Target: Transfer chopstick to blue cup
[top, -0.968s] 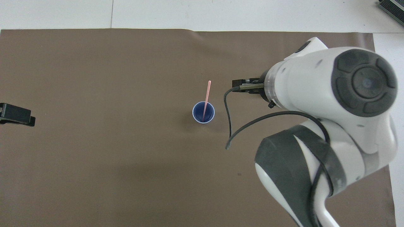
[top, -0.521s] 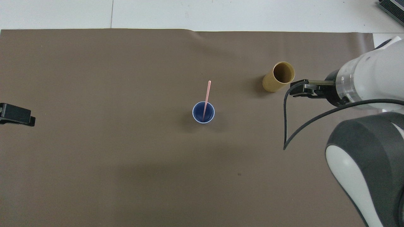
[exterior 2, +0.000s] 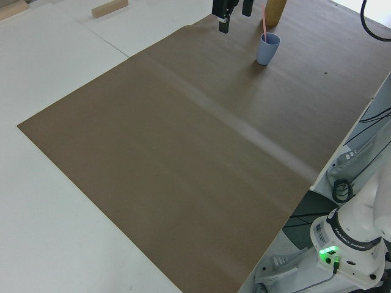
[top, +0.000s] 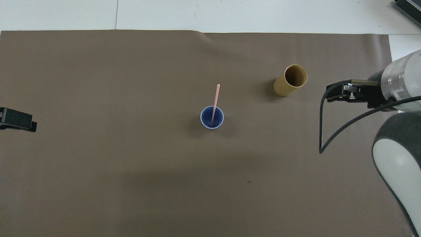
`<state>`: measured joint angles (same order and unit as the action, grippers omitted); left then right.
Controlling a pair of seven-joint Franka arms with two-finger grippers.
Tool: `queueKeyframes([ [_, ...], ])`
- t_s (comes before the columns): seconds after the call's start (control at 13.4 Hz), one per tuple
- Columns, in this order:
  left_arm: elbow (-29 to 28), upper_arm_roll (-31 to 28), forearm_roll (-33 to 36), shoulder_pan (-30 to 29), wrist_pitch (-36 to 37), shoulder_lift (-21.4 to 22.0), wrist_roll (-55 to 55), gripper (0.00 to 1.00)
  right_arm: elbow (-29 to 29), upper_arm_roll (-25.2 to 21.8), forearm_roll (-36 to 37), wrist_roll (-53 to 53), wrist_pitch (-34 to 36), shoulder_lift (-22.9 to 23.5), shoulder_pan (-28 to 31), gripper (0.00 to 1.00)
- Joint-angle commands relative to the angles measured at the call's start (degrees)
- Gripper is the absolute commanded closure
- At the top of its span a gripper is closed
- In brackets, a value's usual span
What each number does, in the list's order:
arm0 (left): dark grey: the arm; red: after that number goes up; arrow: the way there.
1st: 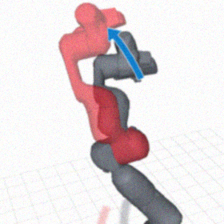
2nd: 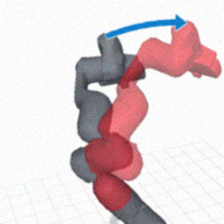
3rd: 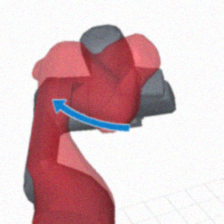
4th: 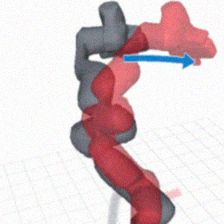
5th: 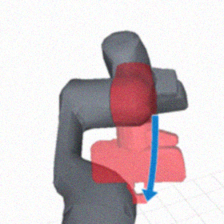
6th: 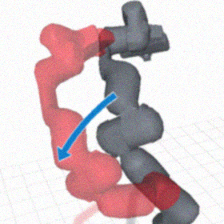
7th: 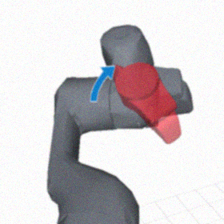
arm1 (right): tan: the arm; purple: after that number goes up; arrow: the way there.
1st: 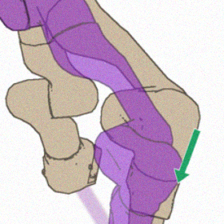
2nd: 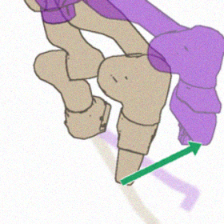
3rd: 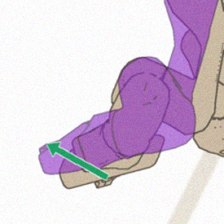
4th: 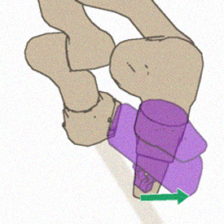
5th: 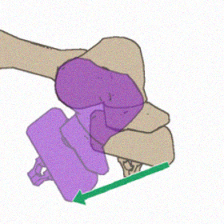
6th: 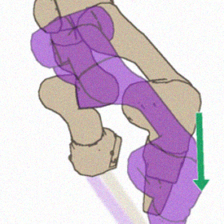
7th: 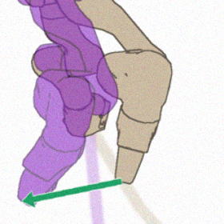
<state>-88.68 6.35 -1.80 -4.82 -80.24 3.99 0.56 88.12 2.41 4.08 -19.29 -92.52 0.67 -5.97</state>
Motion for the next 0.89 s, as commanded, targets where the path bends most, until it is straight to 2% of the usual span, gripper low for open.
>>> queueKeyframes([
  [0.0,-1.1,0.4,0.6,-0.6,0.2,1.3,-0.4,0.0,-4.7,0.6,-1.2,1.9,4.3,2.7,2.2,0.0],
  [0.15,-1.1,0.4,0.6,-0.6,0.2,1.3,-0.4,0.0,-5.5,0.6,-3.5,2.1,5.2,3.4,4.7,0.0],
  [0.37,-1.1,0.4,0.6,-0.6,0.2,1.3,-0.4,0.0,-2.4,0.5,-4.2,7.3,6.6,1.0,6.9,0.0],
  [0.6,-1.1,0.4,0.6,-0.6,0.2,1.3,-0.4,0.0,-2.0,0.5,-4.1,8.1,6.8,0.0,7.3,0.0],
  [0.82,-1.1,0.4,0.6,-0.6,0.2,1.3,-0.5,0.0,1.0,0.5,-4.0,8.5,7.1,-3.5,7.3,0.0],
])
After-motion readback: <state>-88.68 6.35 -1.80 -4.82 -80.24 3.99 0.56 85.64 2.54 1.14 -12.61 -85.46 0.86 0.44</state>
